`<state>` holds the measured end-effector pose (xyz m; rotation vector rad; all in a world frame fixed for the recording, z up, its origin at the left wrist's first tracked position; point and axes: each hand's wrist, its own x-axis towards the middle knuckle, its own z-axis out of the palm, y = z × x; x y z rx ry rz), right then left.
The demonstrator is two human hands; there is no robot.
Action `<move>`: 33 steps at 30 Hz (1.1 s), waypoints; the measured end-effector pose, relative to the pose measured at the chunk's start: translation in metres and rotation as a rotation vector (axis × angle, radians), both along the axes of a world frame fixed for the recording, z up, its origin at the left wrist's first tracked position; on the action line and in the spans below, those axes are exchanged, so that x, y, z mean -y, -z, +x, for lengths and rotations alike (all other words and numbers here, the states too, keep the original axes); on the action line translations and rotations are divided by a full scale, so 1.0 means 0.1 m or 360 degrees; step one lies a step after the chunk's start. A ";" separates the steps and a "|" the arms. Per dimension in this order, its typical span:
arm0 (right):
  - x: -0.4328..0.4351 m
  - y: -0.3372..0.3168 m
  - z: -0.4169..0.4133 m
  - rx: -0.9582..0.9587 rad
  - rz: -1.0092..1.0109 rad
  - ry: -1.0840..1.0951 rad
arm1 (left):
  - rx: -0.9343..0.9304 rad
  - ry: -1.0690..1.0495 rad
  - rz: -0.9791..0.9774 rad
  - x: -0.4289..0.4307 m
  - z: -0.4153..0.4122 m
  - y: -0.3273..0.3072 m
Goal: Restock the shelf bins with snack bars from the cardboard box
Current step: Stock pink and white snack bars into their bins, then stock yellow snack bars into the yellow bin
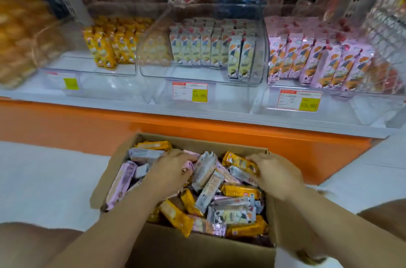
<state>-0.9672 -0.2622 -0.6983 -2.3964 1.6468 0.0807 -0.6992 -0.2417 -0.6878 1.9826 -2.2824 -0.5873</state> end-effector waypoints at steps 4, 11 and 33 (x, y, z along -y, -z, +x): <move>0.08 0.06 0.10 -0.0380 0.0076 0.0022 | 0.0026 -0.0053 0.0291 0.02 0.15 0.16; 0.13 0.16 0.16 -0.0425 0.0069 0.0028 | -0.0068 -0.0016 0.0374 0.02 0.20 0.21; 0.00 -0.62 0.20 0.1188 0.0288 0.0314 | -0.0618 -0.0369 -0.0082 0.03 -0.05 -0.69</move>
